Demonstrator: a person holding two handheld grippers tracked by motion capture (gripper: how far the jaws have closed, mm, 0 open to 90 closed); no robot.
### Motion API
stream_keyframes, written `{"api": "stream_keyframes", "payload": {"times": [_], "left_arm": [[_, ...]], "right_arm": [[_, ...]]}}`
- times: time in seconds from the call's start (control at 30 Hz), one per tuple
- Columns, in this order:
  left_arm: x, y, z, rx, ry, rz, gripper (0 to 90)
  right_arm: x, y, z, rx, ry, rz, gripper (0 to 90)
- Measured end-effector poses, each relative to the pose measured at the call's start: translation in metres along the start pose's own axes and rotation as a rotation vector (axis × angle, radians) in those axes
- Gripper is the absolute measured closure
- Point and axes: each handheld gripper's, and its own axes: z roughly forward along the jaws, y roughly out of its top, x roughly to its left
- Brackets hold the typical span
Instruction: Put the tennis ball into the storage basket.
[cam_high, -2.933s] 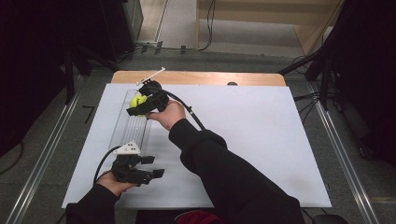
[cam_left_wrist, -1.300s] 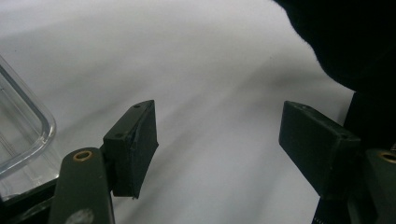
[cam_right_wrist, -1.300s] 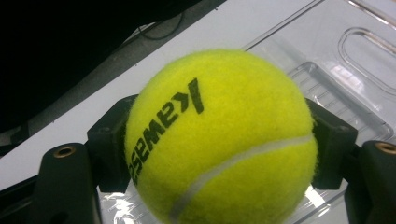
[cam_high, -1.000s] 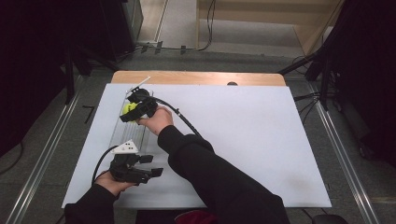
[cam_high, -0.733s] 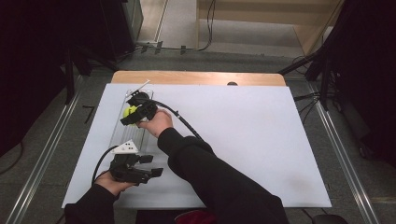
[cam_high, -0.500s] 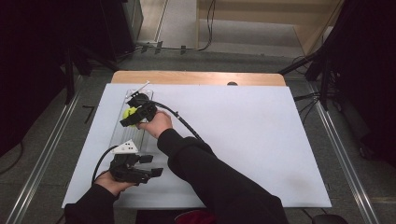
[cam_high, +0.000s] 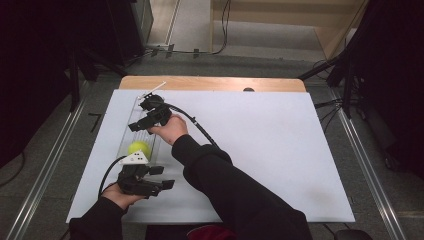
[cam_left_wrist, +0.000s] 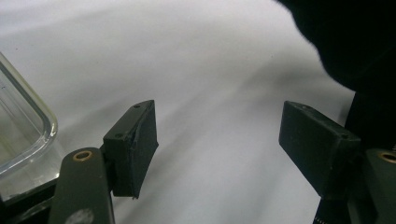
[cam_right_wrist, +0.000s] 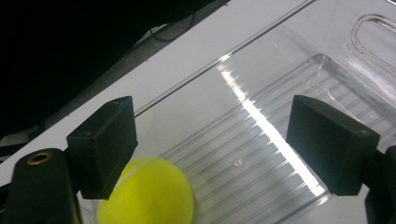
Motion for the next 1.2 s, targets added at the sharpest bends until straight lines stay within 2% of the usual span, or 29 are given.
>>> {"api": "stream_keyframes", "payload": {"times": [0.43, 0.63, 0.77, 1.2], "left_arm": [[0.000, -0.001, 0.000, 0.003, 0.006, 0.000, 28.6], [0.000, -0.001, -0.001, -0.002, 0.007, -0.004, 28.6], [0.000, -0.001, 0.000, 0.000, 0.007, -0.004, 28.6], [0.001, -0.002, 0.000, 0.005, 0.007, -0.003, 28.6]], "right_arm": [[-0.002, -0.007, -0.026, 0.012, 0.018, -0.003, 14.6], [-0.005, -0.016, -0.036, 0.012, 0.022, 0.001, 14.7], [-0.007, -0.021, -0.041, 0.023, 0.008, -0.012, 14.7], [-0.013, -0.036, -0.060, 0.021, 0.021, -0.008, 14.8]]}}
